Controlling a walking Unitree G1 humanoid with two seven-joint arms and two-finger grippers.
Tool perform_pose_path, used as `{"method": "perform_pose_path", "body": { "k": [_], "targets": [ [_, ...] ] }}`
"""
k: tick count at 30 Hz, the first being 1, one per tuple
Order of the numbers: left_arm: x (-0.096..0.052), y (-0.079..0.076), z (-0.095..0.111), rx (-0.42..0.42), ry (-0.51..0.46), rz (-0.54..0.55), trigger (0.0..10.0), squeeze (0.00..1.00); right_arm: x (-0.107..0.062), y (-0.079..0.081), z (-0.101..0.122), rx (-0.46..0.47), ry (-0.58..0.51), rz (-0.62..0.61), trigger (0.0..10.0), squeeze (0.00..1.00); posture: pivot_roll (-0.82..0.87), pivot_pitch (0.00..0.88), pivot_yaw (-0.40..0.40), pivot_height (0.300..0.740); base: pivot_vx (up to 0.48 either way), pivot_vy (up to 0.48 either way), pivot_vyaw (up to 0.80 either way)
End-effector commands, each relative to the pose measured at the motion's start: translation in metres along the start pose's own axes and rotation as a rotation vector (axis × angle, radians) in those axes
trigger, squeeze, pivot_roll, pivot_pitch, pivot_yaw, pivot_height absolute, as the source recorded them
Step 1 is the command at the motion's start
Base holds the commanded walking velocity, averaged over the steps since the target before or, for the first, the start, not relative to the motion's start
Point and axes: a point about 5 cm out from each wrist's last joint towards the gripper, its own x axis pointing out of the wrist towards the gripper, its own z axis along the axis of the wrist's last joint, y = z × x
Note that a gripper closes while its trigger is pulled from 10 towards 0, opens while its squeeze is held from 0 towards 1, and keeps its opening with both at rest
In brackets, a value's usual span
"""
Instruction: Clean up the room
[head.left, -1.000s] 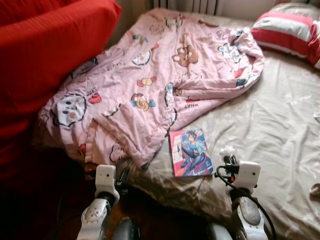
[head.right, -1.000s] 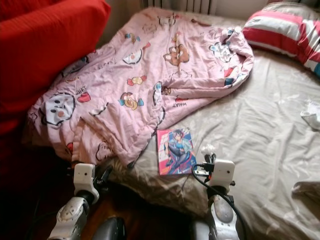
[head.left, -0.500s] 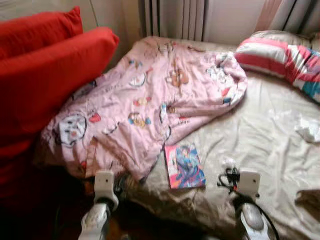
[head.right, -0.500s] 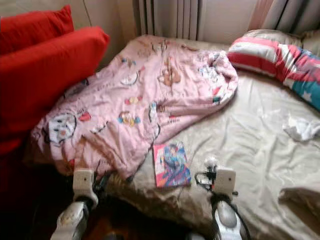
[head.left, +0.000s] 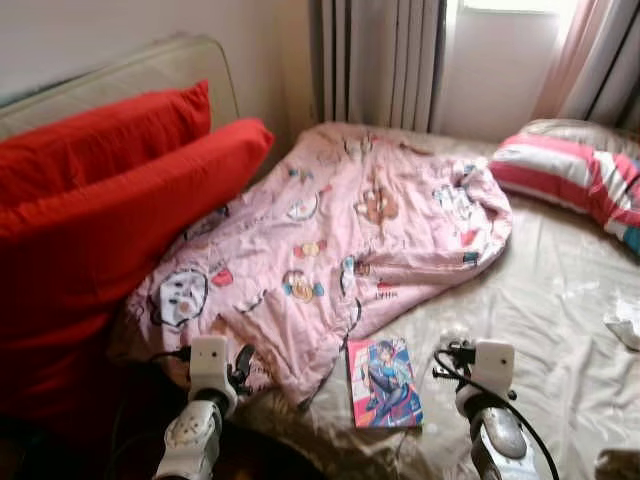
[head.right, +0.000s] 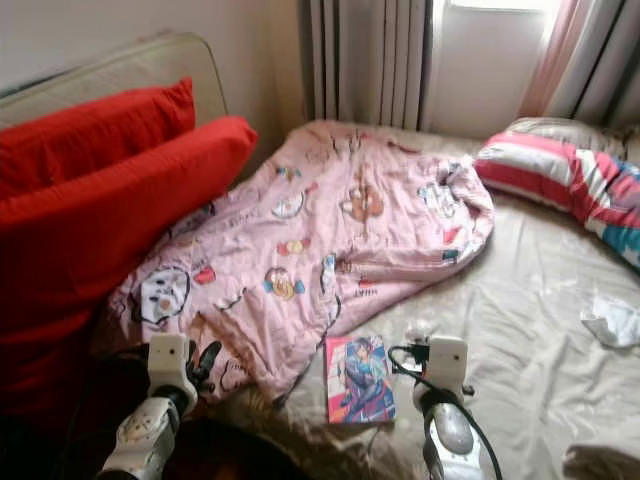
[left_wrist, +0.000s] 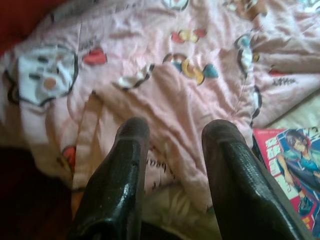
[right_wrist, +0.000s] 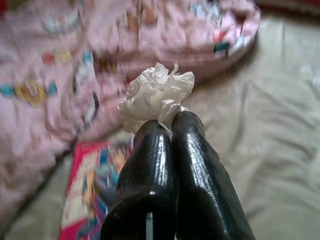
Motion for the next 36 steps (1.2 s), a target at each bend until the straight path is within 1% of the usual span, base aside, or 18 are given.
{"method": "perform_pose_path", "body": {
  "k": [1, 2, 4, 7, 9, 10, 12, 14, 15, 16, 18, 19, 23, 25, 26, 29, 32, 36],
  "targets": [
    [-0.009, 0.01, -0.022, -0.031, 0.121, 0.051, 10.0, 0.0, -0.006, -0.002, -0.021, 0.028, 0.122, -0.006, 10.0, 0.0, -0.05, 0.007, 0.025, 0.74, 0.0, 0.0, 0.0],
    [-0.011, 0.01, -0.026, -0.033, 0.145, 0.054, 10.0, 0.0, -0.008, -0.001, -0.024, 0.037, 0.136, 0.001, 10.0, 0.0, -0.05, 0.007, 0.025, 0.74, 0.0, 0.0, 0.0],
    [-0.017, 0.012, -0.04, -0.03, 0.223, 0.074, 10.0, 0.0, -0.011, 0.0, -0.034, -0.009, 0.207, 0.03, 10.0, 0.0, -0.05, 0.0, 0.019, 0.74, 0.0, 0.0, 0.0],
    [-0.027, 0.016, -0.056, -0.045, 0.306, 0.109, 10.0, 0.0, -0.018, 0.0, -0.047, -0.019, 0.275, 0.054, 10.0, 0.0, -0.05, 0.0, 0.015, 0.74, 0.0, 0.0, 0.0],
    [-0.033, 0.019, -0.065, -0.04, 0.356, 0.127, 10.0, 0.0, -0.024, -0.002, -0.057, -0.021, 0.329, 0.047, 10.0, 0.0, -0.05, 0.0, 0.013, 0.74, 0.0, 0.0, 0.0],
    [-0.037, 0.02, -0.071, -0.043, 0.386, 0.136, 10.0, 0.0, -0.03, -0.006, -0.066, -0.028, 0.373, 0.038, 10.0, 0.0, -0.05, 0.0, 0.011, 0.74, 0.0, 0.0, 0.0],
    [-0.041, 0.02, -0.076, -0.043, 0.409, 0.139, 10.0, 0.0, -0.032, -0.009, -0.07, -0.03, 0.398, 0.026, 10.0, 0.0, -0.05, 0.0, 0.007, 0.74, 0.0, 0.0, 0.0],
    [-0.046, 0.021, -0.082, -0.043, 0.441, 0.151, 10.0, 0.0, -0.036, -0.013, -0.074, -0.007, 0.417, 0.013, 10.0, 0.0, -0.05, 0.0, 0.008, 0.74, 0.0, 0.0, 0.0],
    [-0.046, 0.021, -0.082, -0.043, 0.441, 0.151, 10.0, 0.0, -0.036, -0.013, -0.074, -0.007, 0.417, 0.013, 10.0, 0.0, -0.05, 0.0, 0.008, 0.74, 0.0, 0.0, 0.0],
    [-0.049, 0.022, -0.086, -0.043, 0.457, 0.157, 10.0, 0.0, -0.039, -0.015, -0.078, -0.001, 0.434, 0.006, 10.0, 0.0, -0.05, 0.0, 0.009, 0.74, 0.0, 0.0, 0.0],
    [-0.056, 0.022, -0.094, -0.035, 0.489, 0.163, 10.0, 0.0, -0.045, -0.018, -0.085, -0.025, 0.474, 0.002, 10.0, 0.0, -0.05, 0.0, 0.009, 0.74, 0.0, 0.0, 0.0],
    [-0.066, 0.024, -0.104, -0.03, 0.53, 0.165, 10.0, 0.0, -0.052, -0.02, -0.094, -0.027, 0.51, -0.003, 10.0, 0.0, -0.05, 0.0, 0.009, 0.74, 0.0, 0.0, 0.0],
    [-0.075, 0.028, -0.112, -0.033, 0.558, 0.17, 10.0, 0.0, -0.06, -0.023, -0.103, -0.014, 0.543, -0.021, 10.0, 0.0, -0.05, 0.0, 0.01, 0.74, 0.0, 0.0, 0.0],
    [-0.08, 0.033, -0.116, -0.031, 0.574, 0.177, 10.0, 0.0, -0.064, -0.025, -0.107, -0.011, 0.561, -0.031, 10.0, 0.0, -0.05, 0.0, 0.011, 0.74, 0.0, 0.0, 0.0],
    [-0.086, 0.037, -0.12, -0.028, 0.588, 0.187, 10.0, 0.0, -0.067, -0.027, -0.11, -0.004, 0.573, -0.042, 10.0, 0.0, -0.05, 0.0, 0.014, 0.74, 0.0, 0.0, 0.0],
    [-0.087, 0.039, -0.12, -0.027, 0.593, 0.19, 10.0, 0.0, -0.069, -0.028, -0.111, 0.008, 0.575, -0.05, 10.0, 0.0, -0.05, 0.0, 0.016, 0.74, 0.0, 0.0, 0.0],
    [-0.083, 0.036, -0.118, -0.022, 0.597, 0.185, 10.0, 0.0, -0.066, -0.025, -0.109, 0.012, 0.57, -0.051, 10.0, 0.0, -0.04, 0.0, 0.016, 0.74, 0.0, 0.0, 0.0],
    [-0.083, 0.034, -0.119, -0.022, 0.606, 0.18, 10.0, 0.0, -0.065, -0.024, -0.109, 0.012, 0.569, -0.051, 10.0, 0.0, -0.04, 0.0, 0.014, 0.74, 0.0, 0.0, 0.0]
  ]
}}
